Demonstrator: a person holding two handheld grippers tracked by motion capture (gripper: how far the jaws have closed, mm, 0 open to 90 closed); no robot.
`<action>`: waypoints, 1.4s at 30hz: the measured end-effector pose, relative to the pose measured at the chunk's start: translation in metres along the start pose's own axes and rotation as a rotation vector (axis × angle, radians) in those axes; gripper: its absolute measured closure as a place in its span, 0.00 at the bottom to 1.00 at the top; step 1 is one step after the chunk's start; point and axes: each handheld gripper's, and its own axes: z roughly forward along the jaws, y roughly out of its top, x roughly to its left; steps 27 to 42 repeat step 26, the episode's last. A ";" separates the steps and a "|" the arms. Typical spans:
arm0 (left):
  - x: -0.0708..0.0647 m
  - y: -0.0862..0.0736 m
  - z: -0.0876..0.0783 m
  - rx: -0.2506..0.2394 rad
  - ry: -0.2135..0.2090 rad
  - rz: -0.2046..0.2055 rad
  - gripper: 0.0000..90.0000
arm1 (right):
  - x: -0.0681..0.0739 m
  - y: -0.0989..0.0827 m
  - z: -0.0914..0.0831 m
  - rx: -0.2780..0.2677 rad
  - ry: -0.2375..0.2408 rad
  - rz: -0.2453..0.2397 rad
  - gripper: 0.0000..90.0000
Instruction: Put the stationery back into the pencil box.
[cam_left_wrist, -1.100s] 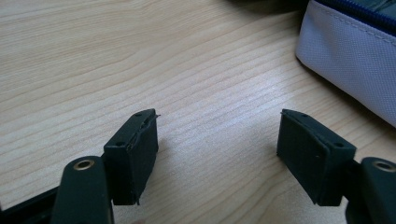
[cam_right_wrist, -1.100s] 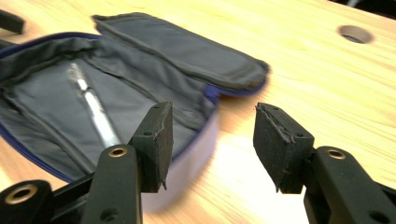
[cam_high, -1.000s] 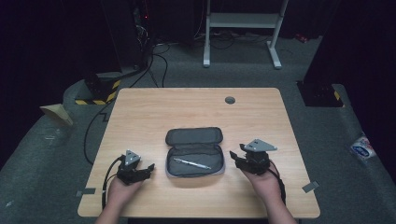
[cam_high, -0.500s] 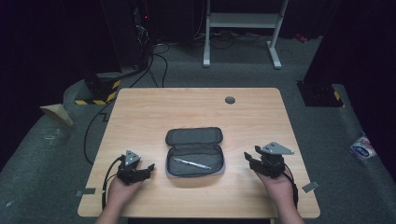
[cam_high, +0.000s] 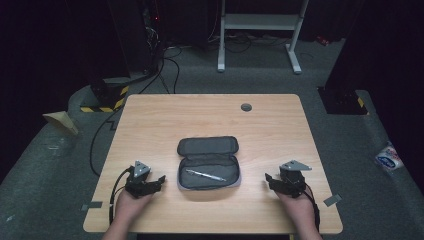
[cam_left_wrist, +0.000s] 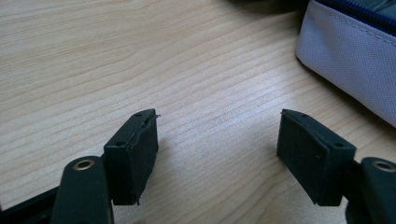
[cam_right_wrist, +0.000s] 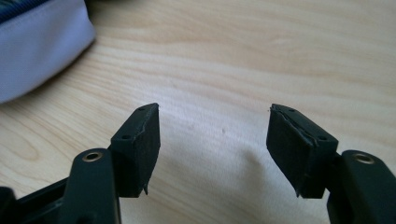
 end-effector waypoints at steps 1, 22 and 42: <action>0.000 0.000 0.000 0.000 0.000 0.000 0.33 | 0.000 -0.002 0.001 0.009 0.000 0.006 0.38; 0.000 0.000 0.000 0.002 0.000 0.001 0.33 | 0.005 -0.010 0.007 -0.003 -0.026 0.005 0.32; 0.000 0.000 0.000 0.000 0.001 0.001 0.33 | 0.005 -0.010 0.007 -0.003 -0.026 0.006 0.32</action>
